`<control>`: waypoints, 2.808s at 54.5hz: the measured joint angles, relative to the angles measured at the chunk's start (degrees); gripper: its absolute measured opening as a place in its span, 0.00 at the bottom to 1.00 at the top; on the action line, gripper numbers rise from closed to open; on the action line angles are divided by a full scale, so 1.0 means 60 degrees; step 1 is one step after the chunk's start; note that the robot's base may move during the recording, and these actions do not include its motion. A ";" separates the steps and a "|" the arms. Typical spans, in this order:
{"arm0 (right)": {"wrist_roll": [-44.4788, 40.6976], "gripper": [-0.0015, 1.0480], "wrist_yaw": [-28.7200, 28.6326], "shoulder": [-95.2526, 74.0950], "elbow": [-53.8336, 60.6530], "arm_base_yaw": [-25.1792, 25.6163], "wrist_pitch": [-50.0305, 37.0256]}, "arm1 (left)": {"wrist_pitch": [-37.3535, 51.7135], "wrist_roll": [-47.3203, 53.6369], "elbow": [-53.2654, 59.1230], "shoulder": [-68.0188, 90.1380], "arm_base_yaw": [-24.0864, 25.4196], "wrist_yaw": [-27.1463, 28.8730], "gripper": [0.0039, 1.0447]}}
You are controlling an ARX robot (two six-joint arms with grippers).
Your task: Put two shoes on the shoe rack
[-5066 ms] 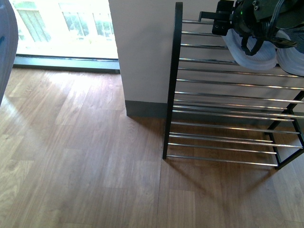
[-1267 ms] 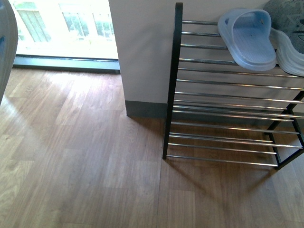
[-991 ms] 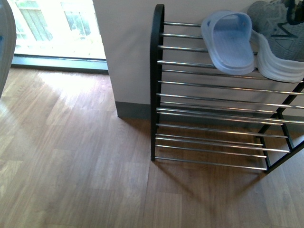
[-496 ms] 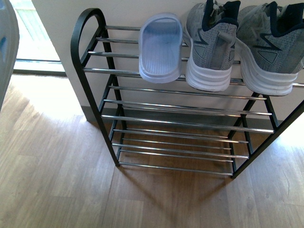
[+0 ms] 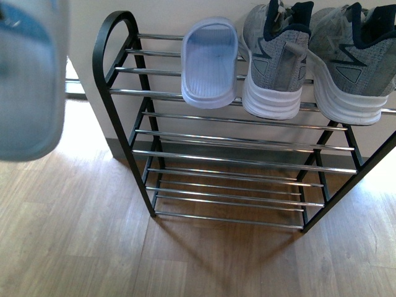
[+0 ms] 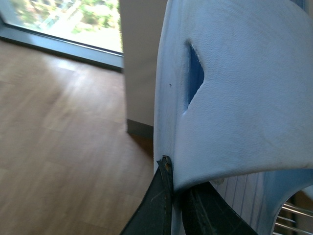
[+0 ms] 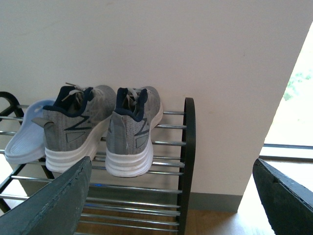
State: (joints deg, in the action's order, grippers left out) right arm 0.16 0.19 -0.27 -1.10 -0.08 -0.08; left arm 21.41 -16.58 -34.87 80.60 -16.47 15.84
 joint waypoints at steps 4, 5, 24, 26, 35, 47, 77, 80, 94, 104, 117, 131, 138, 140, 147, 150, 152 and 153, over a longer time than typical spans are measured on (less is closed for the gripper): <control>0.0000 0.91 0.0000 0.0000 0.0000 0.0000 0.0000 | -0.0164 -0.0146 -0.0922 0.0878 -0.0044 -0.0801 0.02; 0.0000 0.91 0.0000 0.0000 0.0000 0.0000 0.0000 | -0.0248 -0.0164 -0.1239 0.1184 -0.0062 -0.1166 0.02; 0.0000 0.91 0.0000 0.0000 0.0000 0.0000 0.0000 | -0.1978 -0.0393 -0.5297 0.4652 0.0102 -0.2645 0.02; 0.0000 0.91 0.0000 0.0000 0.0000 0.0000 0.0000 | -0.2069 -0.0390 -0.5421 0.4721 0.0160 -0.2583 0.02; 0.0000 0.91 0.0000 0.0000 0.0000 0.0000 0.0000 | -0.2455 -0.0357 -0.5796 0.4896 0.0364 -0.2579 0.02; 0.0000 0.91 0.0000 0.0000 0.0000 0.0000 0.0000 | -0.2892 -0.0255 -0.6284 0.5537 0.0397 -0.2677 0.02; 0.0000 0.91 0.0000 0.0000 0.0000 0.0000 0.0000 | -0.3993 0.0033 -0.7941 0.7052 0.0299 -0.2830 0.02; 0.0000 0.91 0.0000 0.0000 0.0000 0.0000 0.0000 | -0.4091 0.0033 -0.8025 0.7078 0.0288 -0.2728 0.02; 0.0000 0.91 0.0000 0.0000 0.0000 0.0000 0.0000 | -0.4244 0.0080 -0.8134 0.7114 0.0262 -0.2645 0.13; 0.0000 0.91 0.0000 0.0000 0.0000 0.0000 0.0000 | -0.3974 0.0262 -0.7941 0.6940 0.0080 -0.2823 0.50; 0.0000 0.91 0.0000 0.0000 0.0000 0.0000 0.0000 | -0.3789 0.0302 -0.7686 0.6550 -0.0015 -0.2929 0.82; 0.0000 0.91 0.0000 0.0000 0.0000 0.0000 0.0000 | -0.3479 0.0401 -0.7340 0.5912 -0.0076 -0.2601 0.91; 0.0000 0.91 0.0000 0.0000 0.0000 0.0000 0.0000 | -0.3242 0.0554 -0.7085 0.5479 -0.0124 -0.2127 0.91; 0.0000 0.91 0.0000 0.0000 0.0000 0.0000 0.0000 | -0.3115 0.0612 -0.6958 0.5300 -0.0149 -0.2033 0.91; 0.0000 0.91 0.0000 0.0000 0.0000 0.0000 0.0000 | -0.2517 0.0911 -0.6313 0.4517 -0.0331 -0.1308 0.91; 0.0000 0.91 0.0000 0.0000 0.0000 0.0000 0.0000 | -0.2135 0.1096 -0.5850 0.4033 -0.0437 -0.0816 0.91; 0.0000 0.91 0.0000 0.0000 0.0000 0.0000 0.0000 | -0.1716 0.1188 -0.5304 0.3512 -0.0535 -0.0284 0.91; 0.0000 0.91 0.0000 0.0000 0.0000 0.0000 0.0000 | -0.1530 0.1198 -0.5053 0.3286 -0.0568 -0.0098 0.91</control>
State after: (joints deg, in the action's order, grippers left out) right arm 0.16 0.19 -0.27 -1.10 -0.08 -0.08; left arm 12.23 -9.39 -65.19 100.31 -19.88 15.25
